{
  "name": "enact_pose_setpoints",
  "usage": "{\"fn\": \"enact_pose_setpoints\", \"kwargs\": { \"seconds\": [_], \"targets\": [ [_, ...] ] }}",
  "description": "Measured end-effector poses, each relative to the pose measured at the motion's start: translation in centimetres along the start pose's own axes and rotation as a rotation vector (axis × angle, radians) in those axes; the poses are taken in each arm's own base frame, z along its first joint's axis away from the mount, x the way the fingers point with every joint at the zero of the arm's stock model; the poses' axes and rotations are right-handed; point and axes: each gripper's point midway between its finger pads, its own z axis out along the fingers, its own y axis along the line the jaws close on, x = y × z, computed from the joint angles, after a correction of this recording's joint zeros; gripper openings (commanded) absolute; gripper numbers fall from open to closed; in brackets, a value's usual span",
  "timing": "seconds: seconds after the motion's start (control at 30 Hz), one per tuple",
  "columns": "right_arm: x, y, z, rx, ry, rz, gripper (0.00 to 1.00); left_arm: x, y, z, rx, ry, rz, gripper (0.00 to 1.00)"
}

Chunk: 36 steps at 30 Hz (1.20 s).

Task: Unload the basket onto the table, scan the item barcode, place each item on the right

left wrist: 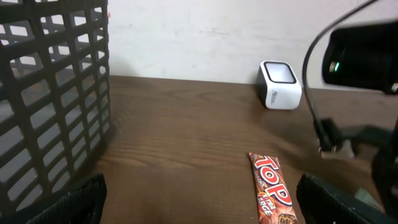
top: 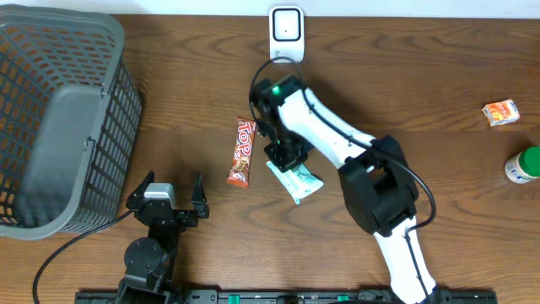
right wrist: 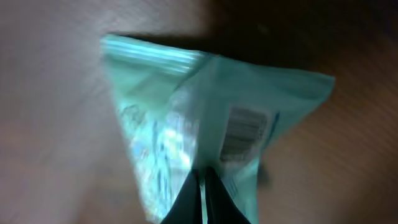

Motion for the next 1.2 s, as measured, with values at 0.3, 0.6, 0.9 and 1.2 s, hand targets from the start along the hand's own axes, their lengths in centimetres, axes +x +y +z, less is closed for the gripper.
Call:
{"fn": "enact_pose_setpoints", "kwargs": {
  "seconds": [0.3,0.6,0.9,1.2],
  "targets": [
    [0.6,-0.6,0.2,0.061,-0.025,0.031,0.01,0.0,0.0,0.0,0.0,0.0,0.0,0.98],
    [0.2,-0.3,-8.1,0.044,-0.121,0.054,0.03,0.0,0.0,0.0,0.0,0.001,0.0,0.98],
    [2.6,-0.3,0.2,0.033,0.017,0.111,0.01,0.0,0.0,0.0,0.0,0.001,0.0,0.98],
    [3.4,-2.2,-2.1,0.061,0.055,0.182,0.48,0.0,0.0,0.0,0.001,0.001,0.0,0.98]
  ]
}}
